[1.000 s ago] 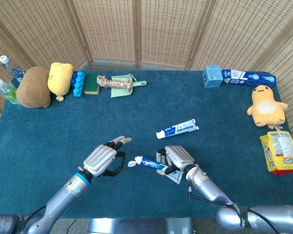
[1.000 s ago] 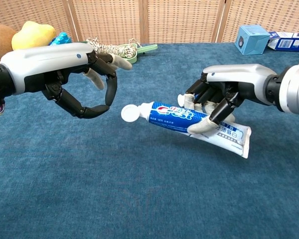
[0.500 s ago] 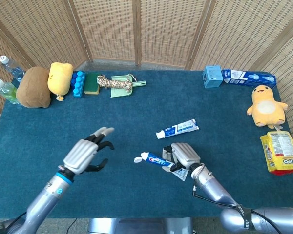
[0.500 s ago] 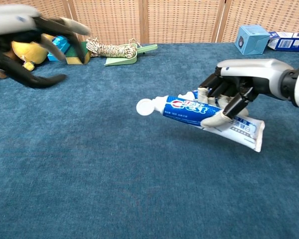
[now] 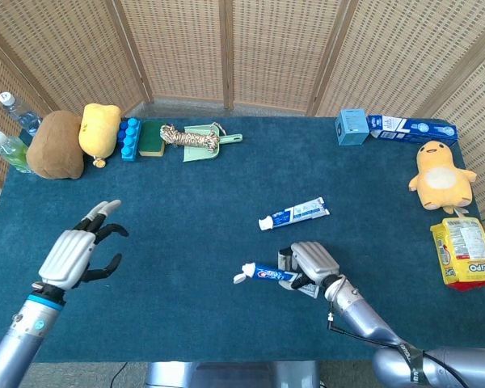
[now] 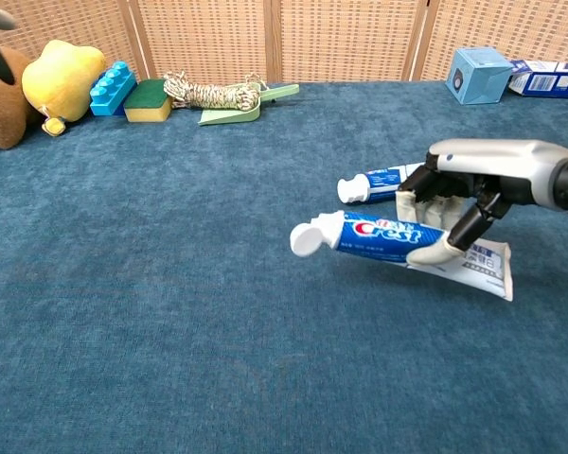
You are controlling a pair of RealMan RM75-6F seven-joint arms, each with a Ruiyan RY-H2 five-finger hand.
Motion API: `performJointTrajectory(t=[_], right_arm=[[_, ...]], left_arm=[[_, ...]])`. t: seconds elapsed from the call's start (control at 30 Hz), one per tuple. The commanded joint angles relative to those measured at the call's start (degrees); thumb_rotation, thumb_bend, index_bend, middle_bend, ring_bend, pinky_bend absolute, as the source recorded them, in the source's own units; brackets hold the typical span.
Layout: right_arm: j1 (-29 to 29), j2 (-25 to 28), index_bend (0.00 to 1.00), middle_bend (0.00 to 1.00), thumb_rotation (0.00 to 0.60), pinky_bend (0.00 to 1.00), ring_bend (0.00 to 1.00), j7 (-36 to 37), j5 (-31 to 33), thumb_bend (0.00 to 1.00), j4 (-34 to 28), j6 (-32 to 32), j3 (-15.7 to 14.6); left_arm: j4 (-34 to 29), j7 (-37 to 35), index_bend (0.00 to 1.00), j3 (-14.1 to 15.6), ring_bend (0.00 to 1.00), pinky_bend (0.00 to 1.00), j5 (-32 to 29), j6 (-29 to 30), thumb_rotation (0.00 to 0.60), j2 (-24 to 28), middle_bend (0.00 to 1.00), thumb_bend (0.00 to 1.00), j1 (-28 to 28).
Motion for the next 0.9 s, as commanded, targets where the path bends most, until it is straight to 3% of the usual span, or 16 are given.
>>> performJointTrajectory(t=[0.03,0.23,0.4,0.53,0.67,0.9], right_arm=[[-0.07,-1.21,0.34,0.41,0.6,0.3,0.34,-1.29,-1.26,0.48,1.7,0.45,-0.56],[-0.73,-1.57,0.19,0.32,0.571,0.26,0.25,-1.3,-2.86,0.43,2.48,0.22,-1.13],[-1.25,-0.54,0.16,0.27,0.512,0.26,0.2,-0.69,-3.43,0.41,1.47,0.24,-0.77],[-1.89,0.57,0.16,0.27,0.527,0.26,0.2,0.54,-4.92,0.39,0.58,1.51,0.51],[-2.03,0.98,0.2,0.28,0.594,0.26,0.2,1.44,-5.8,0.36,0.85,2.37,2.07],[-0.45,-0.49,0.22,0.29,0.6,0.26,0.2,0.87,-5.62,0.32,4.93,1.82,4.53]], left_arm=[[0.58,-0.9,0.34,0.33,0.03,0.22,0.12,0.7,0.6,0.87,0.06,0.38,1.31],[1.18,-2.1,0.34,0.05,0.02,0.21,0.4,0.79,0.6,1.27,0.06,0.38,2.52],[1.46,-2.48,0.33,-0.31,0.02,0.21,0.77,0.78,0.6,1.31,0.05,0.38,3.18],[1.78,-2.49,0.33,-0.58,0.02,0.21,1.0,1.15,0.6,1.4,0.05,0.38,3.86],[2.46,-1.89,0.33,-0.56,0.02,0.21,1.74,1.87,0.6,1.39,0.05,0.38,4.71],[3.14,0.74,0.33,-0.04,0.01,0.21,3.37,3.35,0.6,2.16,0.05,0.38,6.41]])
